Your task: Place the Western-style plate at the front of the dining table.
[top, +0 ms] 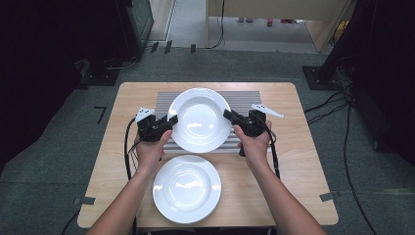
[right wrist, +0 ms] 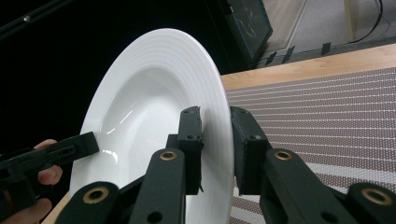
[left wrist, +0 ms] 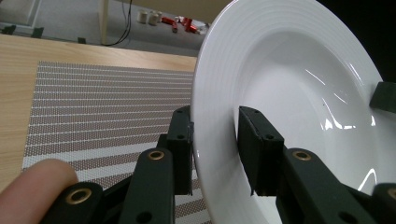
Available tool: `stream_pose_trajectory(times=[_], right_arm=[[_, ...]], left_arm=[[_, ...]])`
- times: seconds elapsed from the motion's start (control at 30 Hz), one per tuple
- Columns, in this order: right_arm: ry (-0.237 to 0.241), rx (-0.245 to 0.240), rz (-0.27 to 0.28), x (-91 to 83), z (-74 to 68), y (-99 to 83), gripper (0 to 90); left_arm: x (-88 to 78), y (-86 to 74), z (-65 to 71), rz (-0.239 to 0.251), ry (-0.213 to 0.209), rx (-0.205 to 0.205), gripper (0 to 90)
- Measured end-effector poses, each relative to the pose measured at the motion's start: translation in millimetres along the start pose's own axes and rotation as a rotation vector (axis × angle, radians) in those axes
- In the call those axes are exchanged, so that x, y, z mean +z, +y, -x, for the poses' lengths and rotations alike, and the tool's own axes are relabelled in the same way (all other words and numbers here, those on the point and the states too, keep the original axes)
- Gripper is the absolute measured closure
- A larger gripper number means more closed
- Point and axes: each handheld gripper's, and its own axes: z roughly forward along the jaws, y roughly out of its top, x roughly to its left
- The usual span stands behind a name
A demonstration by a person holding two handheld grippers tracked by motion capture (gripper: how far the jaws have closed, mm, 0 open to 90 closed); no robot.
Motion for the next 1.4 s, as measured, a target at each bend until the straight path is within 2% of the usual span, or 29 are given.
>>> stream_pose_trajectory(times=[0.33, 0.57, 0.9, 1.17, 1.4], right_arm=[[-0.029, -0.007, -0.020, 12.6, 10.0, 3.7, 75.1], [-0.044, 0.002, -0.026, 21.5, 16.2, 8.5, 75.0], [-0.058, 0.011, -0.028, 28.5, 23.9, 12.7, 75.4], [-0.065, 0.028, -0.028, 37.4, 30.1, 12.5, 75.9], [-0.075, 0.034, -0.020, 43.4, 34.5, 12.3, 75.7]], left_arm=[[15.7, 4.5, -3.2, -0.026, 0.014, 0.006, 67.7], [26.9, 7.7, -7.7, -0.036, 0.017, -0.032, 68.1], [40.9, 9.3, -11.3, -0.066, 0.018, -0.038, 67.3], [51.9, 8.2, -17.7, -0.086, 0.023, -0.068, 67.2], [58.1, 9.6, -19.7, -0.086, 0.033, -0.049, 66.7]])
